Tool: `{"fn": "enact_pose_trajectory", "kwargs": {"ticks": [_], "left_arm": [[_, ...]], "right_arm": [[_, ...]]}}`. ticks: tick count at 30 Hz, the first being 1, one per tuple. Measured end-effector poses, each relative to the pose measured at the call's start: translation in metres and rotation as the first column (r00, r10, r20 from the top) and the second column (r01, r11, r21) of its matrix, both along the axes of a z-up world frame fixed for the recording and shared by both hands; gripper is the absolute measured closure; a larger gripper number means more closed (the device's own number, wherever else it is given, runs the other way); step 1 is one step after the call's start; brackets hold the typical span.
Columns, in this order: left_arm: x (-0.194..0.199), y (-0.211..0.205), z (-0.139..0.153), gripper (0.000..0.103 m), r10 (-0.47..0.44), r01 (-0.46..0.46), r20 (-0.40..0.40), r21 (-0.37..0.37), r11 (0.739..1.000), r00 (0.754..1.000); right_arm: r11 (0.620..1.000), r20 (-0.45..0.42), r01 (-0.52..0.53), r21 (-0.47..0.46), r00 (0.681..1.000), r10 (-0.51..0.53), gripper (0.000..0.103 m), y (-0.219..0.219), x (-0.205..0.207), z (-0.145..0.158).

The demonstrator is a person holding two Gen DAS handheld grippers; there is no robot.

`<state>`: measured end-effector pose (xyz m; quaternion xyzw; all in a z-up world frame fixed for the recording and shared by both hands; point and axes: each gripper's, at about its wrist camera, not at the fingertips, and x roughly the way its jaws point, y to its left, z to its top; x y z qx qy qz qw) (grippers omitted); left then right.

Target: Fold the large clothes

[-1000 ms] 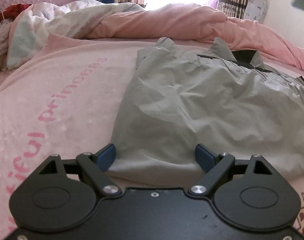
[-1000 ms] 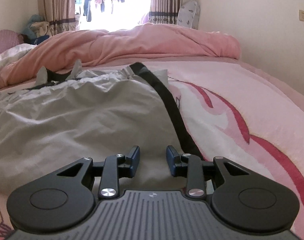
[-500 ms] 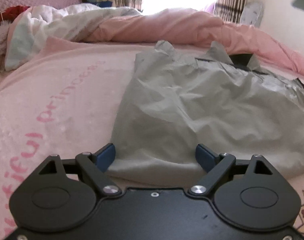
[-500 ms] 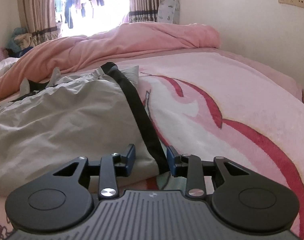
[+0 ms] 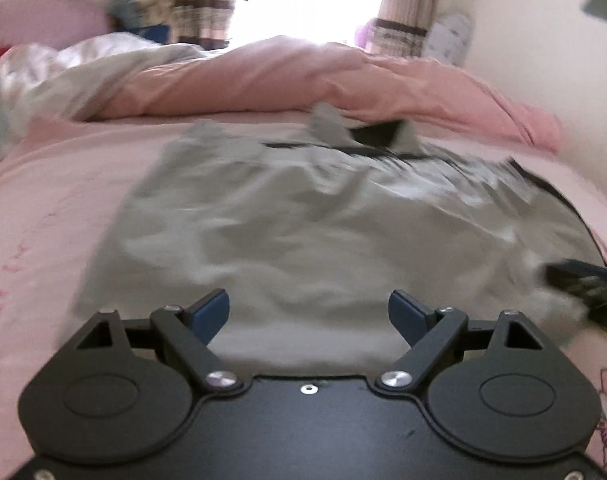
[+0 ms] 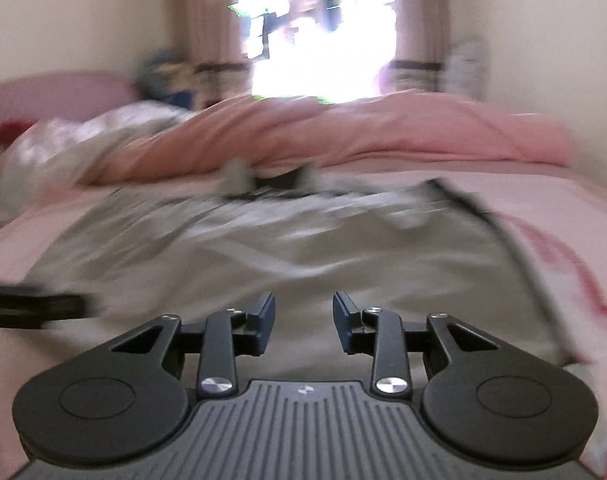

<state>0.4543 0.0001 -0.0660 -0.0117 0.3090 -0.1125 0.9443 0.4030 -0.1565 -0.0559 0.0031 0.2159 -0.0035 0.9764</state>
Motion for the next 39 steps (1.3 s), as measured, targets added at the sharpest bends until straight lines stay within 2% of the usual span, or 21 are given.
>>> {"fn": "enact_pose_trajectory", "kwargs": {"ticks": [2, 5, 9, 11, 14, 16, 19, 23, 26, 30, 32, 33, 36, 39], "left_arm": [[0.002, -0.017, -0.007, 0.015, -0.019, 0.019, -0.007, 0.041, 0.999, 1.0], [0.007, -0.025, -0.021, 0.014, -0.016, 0.019, -0.048, 0.071, 0.997, 0.999], [0.006, -0.013, -0.026, 0.012, 0.017, -0.014, -0.022, 0.116, 0.993, 1.0], [0.007, 0.005, -0.026, 0.012, 0.047, -0.044, -0.024, 0.116, 0.992, 0.999], [0.009, 0.029, -0.025, 0.012, 0.083, -0.08, -0.02, 0.125, 0.989, 0.996], [0.009, 0.043, -0.025, 0.012, 0.123, -0.119, -0.019, 0.145, 0.982, 0.992], [0.014, 0.068, -0.023, 0.012, 0.176, -0.17, -0.04, 0.132, 0.977, 0.984], [0.014, 0.102, -0.019, 0.012, 0.256, -0.247, -0.055, 0.134, 0.96, 0.965], [0.009, 0.128, -0.025, 0.009, 0.266, -0.266, -0.104, 0.013, 0.964, 0.958], [0.001, 0.125, -0.03, 0.008, 0.285, -0.284, -0.051, 0.031, 0.958, 0.957], [0.0, 0.126, -0.03, 0.009, 0.286, -0.285, -0.048, 0.033, 0.958, 0.957], [0.0, 0.127, -0.029, 0.009, 0.284, -0.283, -0.052, 0.03, 0.959, 0.957], [0.001, 0.128, -0.029, 0.009, 0.281, -0.28, -0.053, 0.033, 0.96, 0.958], [0.006, 0.125, -0.031, 0.009, 0.281, -0.279, -0.053, 0.034, 0.96, 0.958]], "right_arm": [[0.999, -0.028, -0.02, -0.037, 0.999, 0.018, 0.067, 0.016, 0.007, -0.012], [0.996, -0.019, -0.003, -0.088, 1.0, 0.002, 0.067, 0.021, 0.01, -0.019], [0.999, -0.038, 0.032, -0.042, 0.999, -0.033, 0.064, -0.001, 0.01, -0.018], [0.993, -0.05, 0.095, -0.064, 0.994, -0.098, 0.064, -0.018, 0.007, -0.021], [0.984, -0.075, 0.175, -0.027, 0.981, -0.177, 0.064, -0.055, 0.004, -0.026], [0.972, -0.074, 0.233, -0.045, 0.969, -0.235, 0.065, -0.075, 0.002, -0.027], [0.956, -0.08, 0.291, -0.039, 0.953, -0.293, 0.07, -0.104, -0.003, -0.025], [0.931, -0.079, 0.361, -0.054, 0.928, -0.364, 0.07, -0.135, -0.006, -0.023], [0.93, -0.1, 0.368, -0.002, 0.925, -0.367, 0.071, -0.149, -0.007, -0.031], [0.917, -0.076, 0.388, -0.095, 0.915, -0.396, 0.07, -0.132, -0.006, -0.034], [0.902, -0.07, 0.414, -0.123, 0.903, -0.424, 0.069, -0.122, -0.005, -0.027], [0.904, -0.058, 0.409, -0.125, 0.906, -0.418, 0.069, -0.115, -0.006, -0.022], [0.941, 0.005, 0.325, -0.098, 0.945, -0.326, 0.069, -0.082, -0.014, -0.006], [0.985, 0.02, 0.174, -0.015, 0.985, -0.174, 0.069, -0.042, -0.013, 0.006]]}}
